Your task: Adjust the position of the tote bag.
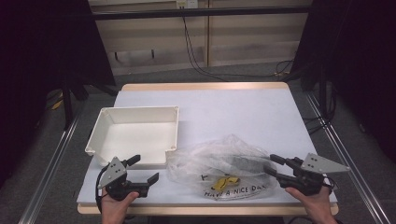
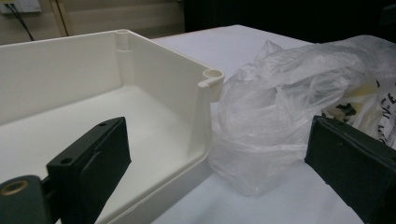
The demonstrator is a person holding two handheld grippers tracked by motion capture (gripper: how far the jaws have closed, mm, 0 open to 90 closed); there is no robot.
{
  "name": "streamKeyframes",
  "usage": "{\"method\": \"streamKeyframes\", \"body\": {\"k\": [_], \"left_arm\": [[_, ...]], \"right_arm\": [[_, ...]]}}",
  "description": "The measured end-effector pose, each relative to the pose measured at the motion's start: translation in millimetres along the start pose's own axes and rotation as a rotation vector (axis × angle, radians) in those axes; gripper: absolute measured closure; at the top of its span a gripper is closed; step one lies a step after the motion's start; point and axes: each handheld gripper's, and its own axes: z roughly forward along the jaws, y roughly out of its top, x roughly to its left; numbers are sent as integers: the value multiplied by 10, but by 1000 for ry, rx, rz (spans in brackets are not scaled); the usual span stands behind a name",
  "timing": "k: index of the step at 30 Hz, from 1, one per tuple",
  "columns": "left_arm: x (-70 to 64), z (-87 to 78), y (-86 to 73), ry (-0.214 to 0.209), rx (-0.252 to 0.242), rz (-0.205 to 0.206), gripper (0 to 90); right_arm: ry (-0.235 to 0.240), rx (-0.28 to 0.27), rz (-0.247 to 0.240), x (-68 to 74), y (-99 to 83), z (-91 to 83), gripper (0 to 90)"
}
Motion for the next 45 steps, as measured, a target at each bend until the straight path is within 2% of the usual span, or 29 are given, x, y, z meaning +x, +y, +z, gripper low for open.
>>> {"method": "streamKeyframes", "body": {"k": [1,2,3,5,7,8,14,16,17,18,19,20,23,24,25,26,30,31,33,35,38,42,43,45], "left_arm": [[0,0,0,0,0,0,68],[-18,10,-3,5,14,8,70],[-18,10,-3,5,14,8,70],[-37,5,0,-11,23,15,66],[-60,-7,8,-19,17,18,66],[-73,-15,11,-33,16,7,66],[-45,-39,8,-24,13,5,66],[-43,-29,1,-37,1,-9,66],[-35,-35,4,-30,17,5,66],[-31,-35,4,-30,18,6,66],[-32,-33,4,-31,14,3,66],[-38,-30,7,-30,16,-1,66],[-42,-43,14,-23,15,16,69],[-41,-44,11,-38,17,9,69],[-41,-44,11,-38,17,9,68],[-36,-49,4,-34,7,-12,68],[-12,-58,6,-26,15,-3,69],[0,-66,3,-43,-11,-24,69],[4,-74,2,-40,-13,-32,72],[4,-87,3,-31,-4,-26,72],[-1,-94,11,-27,-5,-16,72],[-13,-81,11,-33,-2,-19,71],[-15,-79,14,-34,-2,-12,71],[-20,-77,15,-32,0,-9,71]], "right_arm": [[0,0,0,0,0,0,539],[35,22,-8,31,30,77,562],[35,22,-8,31,30,77,562],[91,50,-18,83,86,184,592],[99,55,-24,94,100,207,599],[126,68,-26,129,146,271,607],[185,87,-39,188,284,428,611],[195,94,-39,196,306,461,610],[206,97,-41,206,324,502,610],[225,123,-48,230,364,599,614],[225,123,-48,230,364,599,614],[248,141,-49,248,401,691,620],[260,150,-59,264,440,764,616],[290,170,-54,283,497,862,591],[290,170,-54,283,497,862,591],[302,191,-65,301,542,943,579],[320,224,-79,323,602,1110,577],[328,234,-93,332,632,1200,575],[344,246,-101,344,674,1293,575],[356,252,-102,352,695,1340,575],[382,299,-130,400,770,1504,576],[388,325,-139,402,809,1617,571],[400,344,-134,401,831,1700,566],[401,347,-137,404,838,1724,561]]}}
